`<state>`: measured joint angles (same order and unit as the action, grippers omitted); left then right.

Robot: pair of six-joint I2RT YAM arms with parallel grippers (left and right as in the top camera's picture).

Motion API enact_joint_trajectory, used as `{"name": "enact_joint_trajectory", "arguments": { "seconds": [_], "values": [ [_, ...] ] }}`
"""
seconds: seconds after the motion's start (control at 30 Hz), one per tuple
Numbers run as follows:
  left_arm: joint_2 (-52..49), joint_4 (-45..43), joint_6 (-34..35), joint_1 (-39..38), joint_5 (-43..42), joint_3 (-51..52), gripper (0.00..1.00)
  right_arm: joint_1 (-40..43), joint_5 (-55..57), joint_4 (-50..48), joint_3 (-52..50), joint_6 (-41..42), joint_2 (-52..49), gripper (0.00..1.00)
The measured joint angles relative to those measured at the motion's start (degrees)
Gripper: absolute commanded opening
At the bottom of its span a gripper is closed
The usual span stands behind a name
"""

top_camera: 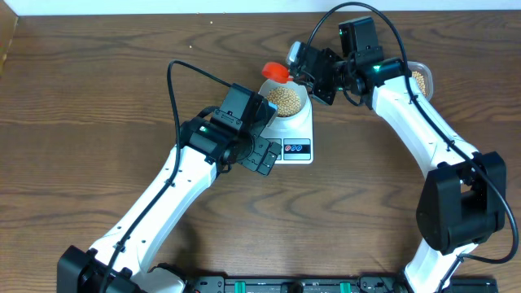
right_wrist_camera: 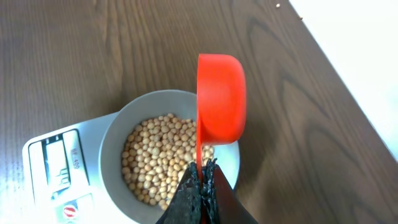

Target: Scoop item into bowl and weigh 50g on scale

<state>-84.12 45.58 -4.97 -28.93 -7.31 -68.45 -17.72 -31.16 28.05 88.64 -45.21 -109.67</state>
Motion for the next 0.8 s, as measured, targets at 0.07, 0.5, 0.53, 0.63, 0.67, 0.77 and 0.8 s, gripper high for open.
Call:
{"name": "enact_joint_trajectory", "arguments": {
  "seconds": [0.07, 0.5, 0.53, 0.63, 0.67, 0.77, 0.8],
  "values": [
    [0.0, 0.02, -0.02, 0.0, 0.0, 0.0, 0.98, 0.09, -0.04, -1.53, 0.0, 0.81, 0.0, 0.01],
    [0.0, 0.0, -0.02, 0.0, 0.0, 0.0, 0.98, 7.69, -0.15, -4.5, 0.0, 17.88, 1.81, 0.01],
    [0.0, 0.02, -0.02, 0.0, 0.0, 0.0, 0.98, 8.9, -0.13, -4.44, 0.0, 20.87, 2.19, 0.01],
    [0.0, 0.02, -0.02, 0.0, 0.0, 0.0, 0.98, 12.17, -0.04, -3.19, 0.0, 27.26, 2.82, 0.02],
    [0.0, 0.02, -0.02, 0.0, 0.0, 0.0, 0.98, 13.38, 0.09, -2.43, 0.0, 29.38, 2.84, 0.02],
    [0.0, 0.02, -0.02, 0.0, 0.0, 0.0, 0.98, 15.67, 1.66, 0.55, 0.0, 33.03, 2.84, 0.02],
    [0.0, 0.02, 0.0, 0.0, 0.0, 0.0, 0.98, 16.37, 2.8, 2.05, 0.0, 34.01, 2.84, 0.02]
  ]
}}
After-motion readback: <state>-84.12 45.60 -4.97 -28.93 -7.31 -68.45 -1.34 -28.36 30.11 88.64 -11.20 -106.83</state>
